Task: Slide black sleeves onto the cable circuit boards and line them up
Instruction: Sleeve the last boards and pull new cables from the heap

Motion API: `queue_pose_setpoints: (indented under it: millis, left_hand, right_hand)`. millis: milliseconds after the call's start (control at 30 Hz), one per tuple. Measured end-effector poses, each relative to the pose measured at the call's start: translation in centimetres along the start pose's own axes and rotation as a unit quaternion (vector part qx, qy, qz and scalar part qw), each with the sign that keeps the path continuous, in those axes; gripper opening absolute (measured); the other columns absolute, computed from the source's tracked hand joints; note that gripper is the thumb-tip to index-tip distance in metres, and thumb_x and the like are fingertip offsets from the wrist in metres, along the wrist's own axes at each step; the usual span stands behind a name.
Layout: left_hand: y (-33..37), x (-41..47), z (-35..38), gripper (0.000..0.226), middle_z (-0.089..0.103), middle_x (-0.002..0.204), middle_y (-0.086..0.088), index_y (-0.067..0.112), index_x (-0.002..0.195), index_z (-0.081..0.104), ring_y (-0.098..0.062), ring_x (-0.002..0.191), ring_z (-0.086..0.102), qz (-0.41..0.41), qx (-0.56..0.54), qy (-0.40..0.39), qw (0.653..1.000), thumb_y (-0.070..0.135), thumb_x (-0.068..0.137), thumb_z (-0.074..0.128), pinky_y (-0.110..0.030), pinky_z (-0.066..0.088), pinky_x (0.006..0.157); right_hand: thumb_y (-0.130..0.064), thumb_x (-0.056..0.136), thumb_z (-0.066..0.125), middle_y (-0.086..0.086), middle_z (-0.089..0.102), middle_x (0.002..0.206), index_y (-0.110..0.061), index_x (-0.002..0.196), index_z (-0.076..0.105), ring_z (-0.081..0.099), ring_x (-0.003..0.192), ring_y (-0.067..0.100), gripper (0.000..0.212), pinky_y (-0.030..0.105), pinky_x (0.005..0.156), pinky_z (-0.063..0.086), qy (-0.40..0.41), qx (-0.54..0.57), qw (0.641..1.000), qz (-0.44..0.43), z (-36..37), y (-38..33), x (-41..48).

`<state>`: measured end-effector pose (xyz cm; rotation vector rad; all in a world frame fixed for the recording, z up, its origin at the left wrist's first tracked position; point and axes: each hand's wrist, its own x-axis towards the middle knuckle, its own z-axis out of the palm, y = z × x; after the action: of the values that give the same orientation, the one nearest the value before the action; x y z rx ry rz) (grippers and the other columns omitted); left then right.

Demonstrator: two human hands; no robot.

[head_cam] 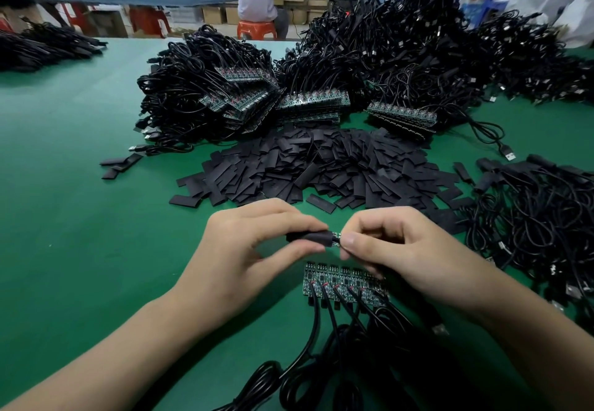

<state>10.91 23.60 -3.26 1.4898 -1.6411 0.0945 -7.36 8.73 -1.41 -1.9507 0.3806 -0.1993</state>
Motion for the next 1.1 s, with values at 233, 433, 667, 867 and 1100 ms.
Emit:
queue_pose_setpoints:
  millis: [233, 433, 667, 867, 1100]
  left_hand:
    - [0.0, -0.1, 0.2, 0.019, 0.073, 0.098, 0.005, 0.011, 0.105, 0.079, -0.008, 0.089, 0.069, 0.029, 0.002, -0.029, 0.999, 0.021, 0.089, 0.075, -0.027, 0.056, 0.08]
    - [-0.3, 0.0, 0.1, 0.018, 0.074, 0.098, 0.005, 0.011, 0.104, 0.08, -0.005, 0.09, 0.069, 0.014, 0.014, 0.009, 1.0, 0.018, 0.088, 0.078, -0.023, 0.055, 0.082]
    - [-0.4, -0.1, 0.0, 0.018, 0.073, 0.097, 0.004, 0.012, 0.104, 0.08, -0.007, 0.088, 0.069, 0.019, 0.017, -0.007, 1.0, 0.019, 0.088, 0.077, -0.026, 0.057, 0.08]
    - [-0.1, 0.2, 0.1, 0.023, 0.067, 0.099, 0.002, 0.017, 0.105, 0.081, -0.007, 0.092, 0.065, -0.02, 0.044, 0.032, 0.998, 0.027, 0.084, 0.081, -0.018, 0.05, 0.086]
    - [0.6, 0.1, 0.6, 0.039, 0.066, 0.099, 0.009, 0.023, 0.113, 0.078, -0.001, 0.091, 0.063, -0.087, 0.059, 0.073, 0.992, 0.038, 0.078, 0.082, -0.011, 0.045, 0.087]
  right_hand:
    - [-0.04, 0.094, 0.058, -0.01, 0.05, 0.061, -0.027, 0.079, 0.072, 0.042, 0.06, 0.01, 0.024, 0.019, 0.059, 0.035, -0.015, 0.008, 1.0, 0.013, 0.5, 0.0, 0.1]
    - [-0.035, 0.093, 0.061, 0.0, 0.068, 0.073, -0.022, 0.087, 0.076, 0.06, 0.069, 0.012, 0.021, 0.019, 0.071, 0.049, -0.002, 0.067, 0.998, 0.002, 0.3, -0.3, 0.1]
    - [-0.019, 0.102, 0.063, 0.002, 0.072, 0.076, -0.025, 0.085, 0.077, 0.062, 0.069, 0.01, 0.023, 0.019, 0.07, 0.05, 0.017, 0.035, 0.999, 0.005, 0.8, -0.5, 0.1]
    - [-0.016, 0.102, 0.062, 0.002, 0.077, 0.082, -0.023, 0.084, 0.076, 0.066, 0.07, 0.013, 0.024, 0.019, 0.071, 0.052, 0.044, 0.025, 0.999, 0.004, 1.2, -0.8, 0.1]
    - [-0.017, 0.1, 0.061, -0.009, 0.076, 0.079, -0.025, 0.084, 0.074, 0.07, 0.069, 0.013, 0.022, 0.028, 0.072, 0.056, 0.125, -0.066, 0.99, -0.018, 1.9, -0.8, 0.0]
